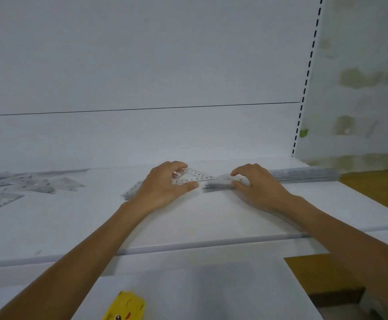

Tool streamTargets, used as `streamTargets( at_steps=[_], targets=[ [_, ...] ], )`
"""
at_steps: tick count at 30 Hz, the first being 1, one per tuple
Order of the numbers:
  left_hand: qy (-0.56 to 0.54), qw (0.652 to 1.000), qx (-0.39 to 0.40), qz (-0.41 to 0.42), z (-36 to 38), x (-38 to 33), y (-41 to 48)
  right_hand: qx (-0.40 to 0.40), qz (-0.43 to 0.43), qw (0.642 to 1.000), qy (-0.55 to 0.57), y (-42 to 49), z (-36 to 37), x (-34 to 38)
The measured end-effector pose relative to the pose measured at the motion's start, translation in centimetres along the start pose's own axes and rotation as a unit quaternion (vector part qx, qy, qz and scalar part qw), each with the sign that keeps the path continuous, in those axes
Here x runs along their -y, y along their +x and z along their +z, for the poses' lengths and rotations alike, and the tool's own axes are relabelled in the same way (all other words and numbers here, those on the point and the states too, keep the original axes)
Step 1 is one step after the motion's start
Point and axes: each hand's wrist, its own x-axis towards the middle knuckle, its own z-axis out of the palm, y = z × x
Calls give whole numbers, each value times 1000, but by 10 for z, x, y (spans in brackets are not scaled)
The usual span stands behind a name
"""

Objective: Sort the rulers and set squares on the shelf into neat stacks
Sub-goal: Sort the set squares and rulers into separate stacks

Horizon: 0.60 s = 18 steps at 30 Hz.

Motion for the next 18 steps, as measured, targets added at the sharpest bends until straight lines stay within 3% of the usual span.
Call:
streamTargets(
  at_steps=[11,18],
  targets=[
    [39,995,66,60,58,-40,35,20,10,1000,3,-61,-10,11],
    [7,997,70,37,76,-46,59,25,9,1000,4,-61,-9,11]
  ],
)
